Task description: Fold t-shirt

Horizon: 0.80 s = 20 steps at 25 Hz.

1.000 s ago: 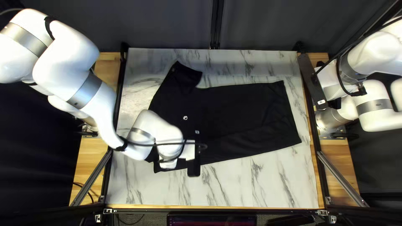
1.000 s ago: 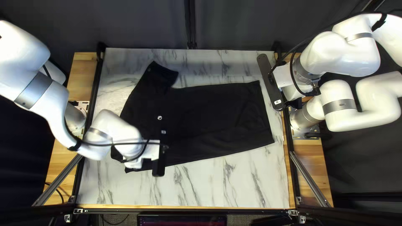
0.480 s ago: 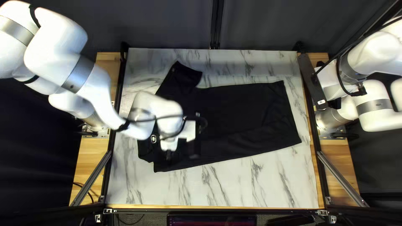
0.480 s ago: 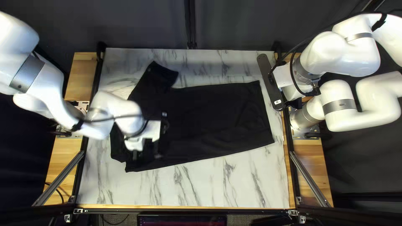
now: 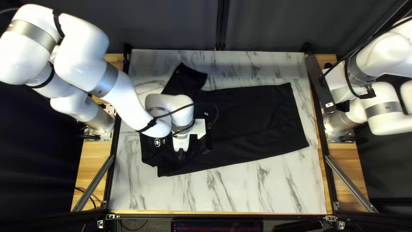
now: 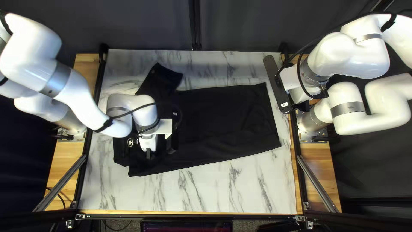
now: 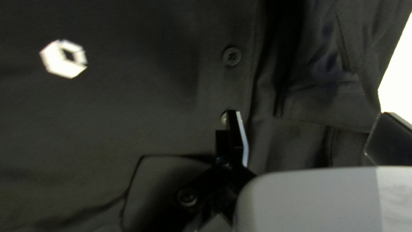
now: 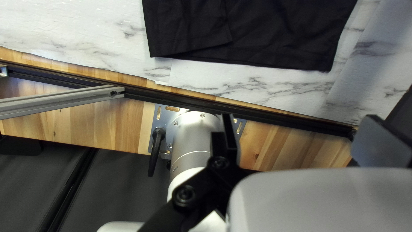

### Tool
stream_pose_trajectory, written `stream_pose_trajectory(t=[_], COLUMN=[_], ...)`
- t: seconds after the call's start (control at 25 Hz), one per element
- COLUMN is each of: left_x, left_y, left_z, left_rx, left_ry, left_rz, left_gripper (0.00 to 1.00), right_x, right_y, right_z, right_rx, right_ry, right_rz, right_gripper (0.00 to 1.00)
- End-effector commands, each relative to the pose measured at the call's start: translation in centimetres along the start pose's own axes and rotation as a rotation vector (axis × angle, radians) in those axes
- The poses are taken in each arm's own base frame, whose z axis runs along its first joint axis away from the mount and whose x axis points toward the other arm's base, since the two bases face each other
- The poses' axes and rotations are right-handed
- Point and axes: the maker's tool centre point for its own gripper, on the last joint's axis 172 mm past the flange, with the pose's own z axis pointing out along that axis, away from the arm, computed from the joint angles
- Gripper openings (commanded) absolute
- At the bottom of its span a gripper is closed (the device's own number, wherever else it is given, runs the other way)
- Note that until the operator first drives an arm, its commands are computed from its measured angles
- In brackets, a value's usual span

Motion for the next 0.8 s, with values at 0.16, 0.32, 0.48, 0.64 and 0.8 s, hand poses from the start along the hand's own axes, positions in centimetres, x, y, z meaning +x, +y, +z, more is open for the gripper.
stream_pose_trajectory(t=[0.16,0.32,0.48,0.64,0.8], left_x=[1.7,2.3,2.1,1.5,0.9], left_y=[5.7,8.5,8.1,4.1,0.6], left_z=[0.1,-0.8,-2.1,-2.5,-2.2], left_rx=[-0.050,-0.067,-0.050,-0.010,0.040], left_ry=[0.004,0.020,0.034,0.032,0.000], left_rz=[0.096,0.158,0.187,0.154,0.091], left_gripper=[1.00,1.00,1.00,1.00,1.00], right_x=[0.0,0.0,0.0,0.0,0.0], right_y=[0.0,0.0,0.0,0.0,0.0], right_z=[0.0,0.0,0.0,0.0,0.0], right_rx=[0.000,0.000,0.000,0.000,0.000], right_ry=[0.000,0.000,0.000,0.000,0.000], right_rz=[0.000,0.000,0.000,0.000,0.000], right_gripper=[1.00,1.00,1.00,1.00,1.00])
